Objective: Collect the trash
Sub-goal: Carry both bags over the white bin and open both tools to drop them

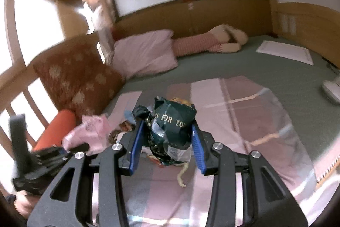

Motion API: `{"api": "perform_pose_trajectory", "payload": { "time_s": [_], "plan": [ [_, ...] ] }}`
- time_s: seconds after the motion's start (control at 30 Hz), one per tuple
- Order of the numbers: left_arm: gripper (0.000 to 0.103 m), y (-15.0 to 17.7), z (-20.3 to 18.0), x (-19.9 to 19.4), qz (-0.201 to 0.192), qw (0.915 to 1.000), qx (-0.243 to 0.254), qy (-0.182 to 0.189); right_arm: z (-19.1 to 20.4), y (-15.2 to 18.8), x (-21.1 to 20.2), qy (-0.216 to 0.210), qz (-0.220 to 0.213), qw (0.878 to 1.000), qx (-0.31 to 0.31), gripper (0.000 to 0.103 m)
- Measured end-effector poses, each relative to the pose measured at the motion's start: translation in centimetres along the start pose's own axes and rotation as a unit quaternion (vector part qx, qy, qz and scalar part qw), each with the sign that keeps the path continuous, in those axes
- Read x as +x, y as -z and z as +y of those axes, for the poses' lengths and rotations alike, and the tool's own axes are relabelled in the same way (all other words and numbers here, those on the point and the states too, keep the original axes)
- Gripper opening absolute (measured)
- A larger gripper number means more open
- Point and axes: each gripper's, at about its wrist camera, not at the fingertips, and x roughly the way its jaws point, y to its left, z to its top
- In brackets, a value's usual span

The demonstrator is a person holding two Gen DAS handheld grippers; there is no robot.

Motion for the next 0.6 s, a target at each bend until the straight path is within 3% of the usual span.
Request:
{"api": "perform_pose_trajectory", "payload": {
  "time_s": [0.17, 0.33, 0.4, 0.47, 0.5, 0.6],
  "plan": [
    [0.013, 1.2, -3.5, -0.3, 0.01, 0.9966, 0.052, 0.062, -6.3, 4.9, -8.4, 0.092, 0.0, 0.996, 0.012, 0.043],
    [0.013, 2.4, -8.3, -0.9, 0.02, 0.9848, 0.107, 0.135, -14.8, 10.8, -14.1, 0.21, 0.041, 0.975, 0.06, 0.047],
    [0.013, 2.7, -11.3, -1.0, 0.031, 0.9733, 0.134, 0.184, -18.0, 12.9, -14.6, 0.234, 0.064, 0.966, 0.094, 0.072],
    [0.013, 3.0, -14.2, -1.2, 0.037, 0.9651, 0.155, 0.208, -20.7, 14.2, -15.4, 0.247, 0.078, 0.955, 0.141, 0.075],
    [0.013, 3.1, -16.0, -1.3, 0.043, 0.9595, 0.166, 0.223, -21.5, 14.3, -16.5, 0.247, 0.065, 0.953, 0.165, 0.075],
    [0.013, 3.3, -22.2, -1.7, 0.066, 0.9369, 0.2, 0.279, -22.0, 12.5, -21.1, 0.252, -0.022, 0.949, 0.188, 0.076]
  ]
}}
